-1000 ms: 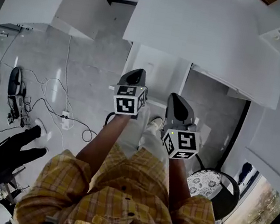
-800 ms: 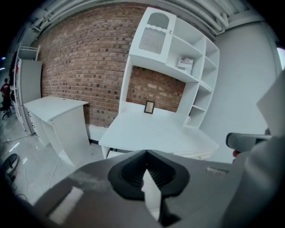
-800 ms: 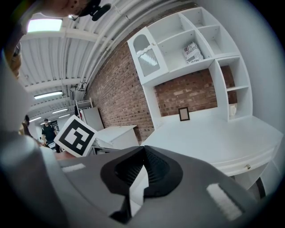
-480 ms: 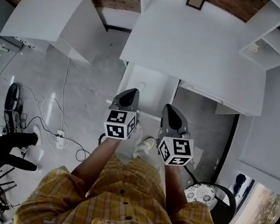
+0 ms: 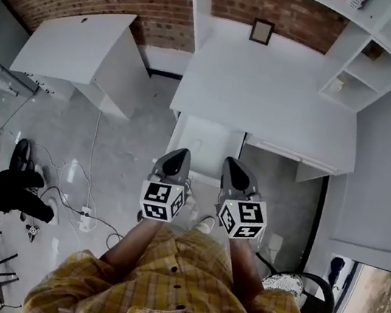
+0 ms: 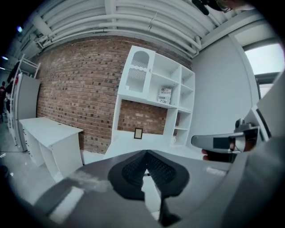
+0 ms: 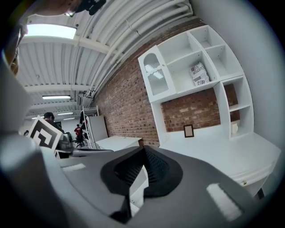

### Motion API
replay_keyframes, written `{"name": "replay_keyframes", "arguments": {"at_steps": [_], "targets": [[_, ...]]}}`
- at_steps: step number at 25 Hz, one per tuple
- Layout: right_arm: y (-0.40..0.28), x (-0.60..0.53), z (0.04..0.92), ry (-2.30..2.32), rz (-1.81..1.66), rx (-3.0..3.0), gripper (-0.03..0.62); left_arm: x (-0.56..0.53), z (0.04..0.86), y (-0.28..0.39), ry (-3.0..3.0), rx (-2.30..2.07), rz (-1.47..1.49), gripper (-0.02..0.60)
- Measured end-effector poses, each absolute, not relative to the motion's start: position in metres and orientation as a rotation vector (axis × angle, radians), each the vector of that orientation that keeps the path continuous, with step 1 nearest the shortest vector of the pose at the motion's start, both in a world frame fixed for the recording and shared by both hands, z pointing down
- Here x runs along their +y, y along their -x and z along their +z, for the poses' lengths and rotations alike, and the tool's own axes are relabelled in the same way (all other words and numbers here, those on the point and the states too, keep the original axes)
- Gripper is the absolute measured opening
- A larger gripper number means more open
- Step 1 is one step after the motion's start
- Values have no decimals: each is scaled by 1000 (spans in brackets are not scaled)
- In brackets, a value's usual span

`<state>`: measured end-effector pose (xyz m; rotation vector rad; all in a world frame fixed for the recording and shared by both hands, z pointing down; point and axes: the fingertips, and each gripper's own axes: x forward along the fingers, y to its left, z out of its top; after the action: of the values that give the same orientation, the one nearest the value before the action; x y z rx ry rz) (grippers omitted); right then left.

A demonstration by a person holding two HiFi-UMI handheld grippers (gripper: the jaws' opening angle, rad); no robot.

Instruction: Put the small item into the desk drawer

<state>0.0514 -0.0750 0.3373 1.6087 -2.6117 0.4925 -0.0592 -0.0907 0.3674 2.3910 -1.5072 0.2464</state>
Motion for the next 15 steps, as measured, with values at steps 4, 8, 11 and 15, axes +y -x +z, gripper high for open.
{"name": "replay_keyframes", "arguments": {"at_steps": [4,8,11,15], "targets": [[-48,-67,319,-1615,465,-2637,-10,-80,345,62,-2430,-1520,210,5],[-48,-58,307,-1621,443,-2645,-9,-70,327,59,-2470,-1528,177,5],[-46,-51,300,-1628,427,-2654,-9,-61,319,59,-2486,-1529,168,5],[-50,-44,291,-1651,409,-2664,-9,-55,308,56,-2503,-1533,130,5]]}}
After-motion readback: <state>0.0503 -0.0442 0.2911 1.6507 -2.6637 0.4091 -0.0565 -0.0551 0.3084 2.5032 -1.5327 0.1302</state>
